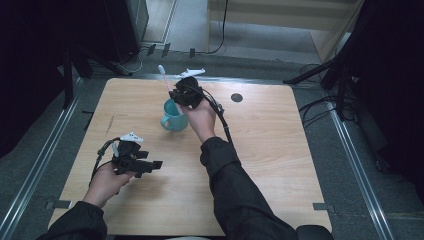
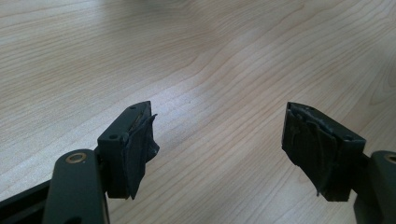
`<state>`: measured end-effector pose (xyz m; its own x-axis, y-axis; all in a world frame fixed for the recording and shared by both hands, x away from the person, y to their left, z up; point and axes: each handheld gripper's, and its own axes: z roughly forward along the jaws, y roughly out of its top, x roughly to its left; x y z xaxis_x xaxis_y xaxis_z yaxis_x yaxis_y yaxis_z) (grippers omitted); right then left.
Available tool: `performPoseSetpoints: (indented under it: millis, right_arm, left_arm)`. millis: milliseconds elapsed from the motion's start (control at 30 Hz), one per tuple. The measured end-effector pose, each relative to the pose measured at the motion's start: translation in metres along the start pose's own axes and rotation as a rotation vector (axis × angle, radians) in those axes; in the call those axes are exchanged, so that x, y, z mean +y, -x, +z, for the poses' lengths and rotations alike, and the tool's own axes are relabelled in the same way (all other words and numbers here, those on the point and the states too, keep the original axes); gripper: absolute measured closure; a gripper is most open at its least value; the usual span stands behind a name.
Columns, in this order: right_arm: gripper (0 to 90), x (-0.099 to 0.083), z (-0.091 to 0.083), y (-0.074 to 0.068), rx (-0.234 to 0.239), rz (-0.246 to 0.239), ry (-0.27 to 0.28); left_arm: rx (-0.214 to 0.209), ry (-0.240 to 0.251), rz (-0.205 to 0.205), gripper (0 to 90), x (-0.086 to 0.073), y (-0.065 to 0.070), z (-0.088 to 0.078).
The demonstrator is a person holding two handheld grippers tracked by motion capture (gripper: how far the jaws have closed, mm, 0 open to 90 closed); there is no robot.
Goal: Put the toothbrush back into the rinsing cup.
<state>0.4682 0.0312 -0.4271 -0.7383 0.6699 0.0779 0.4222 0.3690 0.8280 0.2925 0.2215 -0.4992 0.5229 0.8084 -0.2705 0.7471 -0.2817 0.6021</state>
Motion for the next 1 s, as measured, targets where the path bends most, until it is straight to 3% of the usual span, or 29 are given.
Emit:
performPoseSetpoints:
  millis: [700, 733, 1000]
  right_arm:
    - [78.8, -0.018, 0.009, -0.002, 0.017, 0.005, -0.057]
    - [84.2, -0.019, 0.010, -0.002, 0.014, 0.007, -0.065]
    - [83.5, -0.020, 0.011, -0.001, 0.011, 0.003, -0.071]
  left_arm:
    - [-0.001, -0.009, 0.002, 25.0, 0.000, 0.000, 0.001]
    - [-0.001, -0.009, 0.002, 25.0, 0.000, 0.000, 0.001]
    - [0.000, -0.011, 0.005, 25.0, 0.000, 0.000, 0.001]
